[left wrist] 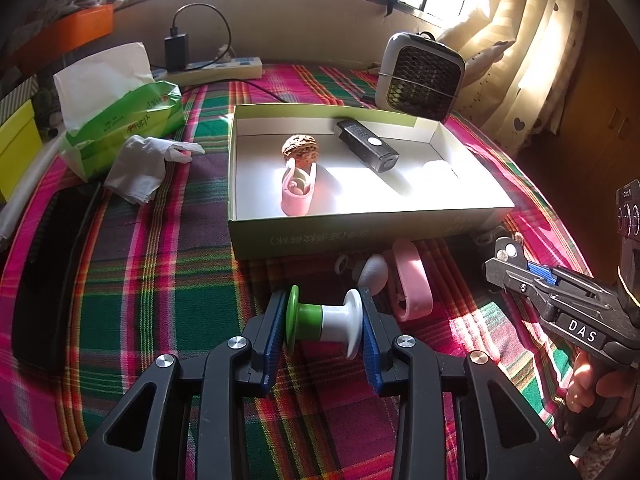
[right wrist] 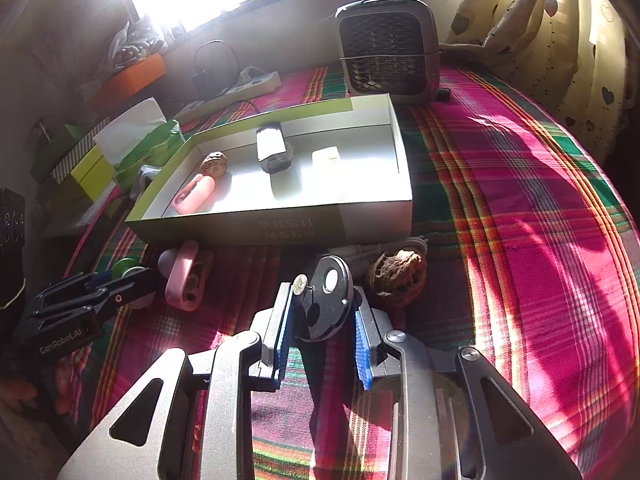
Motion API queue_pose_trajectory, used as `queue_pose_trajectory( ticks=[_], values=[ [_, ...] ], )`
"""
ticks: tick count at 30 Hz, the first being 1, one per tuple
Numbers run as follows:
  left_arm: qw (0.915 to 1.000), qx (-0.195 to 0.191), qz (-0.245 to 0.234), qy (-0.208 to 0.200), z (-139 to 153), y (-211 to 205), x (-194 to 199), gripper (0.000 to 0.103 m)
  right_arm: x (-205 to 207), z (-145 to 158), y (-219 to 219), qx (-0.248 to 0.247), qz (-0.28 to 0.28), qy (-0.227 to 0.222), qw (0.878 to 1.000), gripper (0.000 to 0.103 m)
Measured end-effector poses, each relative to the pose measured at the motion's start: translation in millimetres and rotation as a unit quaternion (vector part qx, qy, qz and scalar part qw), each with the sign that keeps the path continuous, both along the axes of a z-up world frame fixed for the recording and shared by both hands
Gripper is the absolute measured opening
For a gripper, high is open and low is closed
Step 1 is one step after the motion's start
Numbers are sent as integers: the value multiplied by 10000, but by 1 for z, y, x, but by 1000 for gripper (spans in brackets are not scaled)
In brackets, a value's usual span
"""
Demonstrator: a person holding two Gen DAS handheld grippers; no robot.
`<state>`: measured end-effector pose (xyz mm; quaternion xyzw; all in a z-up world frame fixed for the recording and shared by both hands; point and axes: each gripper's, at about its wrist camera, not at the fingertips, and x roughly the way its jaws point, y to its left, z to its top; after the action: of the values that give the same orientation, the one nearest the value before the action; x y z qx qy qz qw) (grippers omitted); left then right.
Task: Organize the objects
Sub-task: 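Carry the spool in the left tool and the disc in the right tool over the box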
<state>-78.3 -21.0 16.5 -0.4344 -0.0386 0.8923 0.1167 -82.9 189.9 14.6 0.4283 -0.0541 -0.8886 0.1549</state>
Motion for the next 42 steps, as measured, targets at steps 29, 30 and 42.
queue_pose_trajectory(
  ticks=[29, 30, 42],
  values=[
    [9991, 119, -334, 236, 39, 23, -22, 32, -25, 43, 5, -166, 185, 374, 9990, 28],
    [9991, 126, -331, 227, 38, 24, -24, 32, -28, 44, 5, -169, 199, 371, 9990, 28],
    [9991, 190, -346, 149, 35, 30, -57, 32, -73, 56, -1, -32, 324, 416, 9986, 28]
  ],
)
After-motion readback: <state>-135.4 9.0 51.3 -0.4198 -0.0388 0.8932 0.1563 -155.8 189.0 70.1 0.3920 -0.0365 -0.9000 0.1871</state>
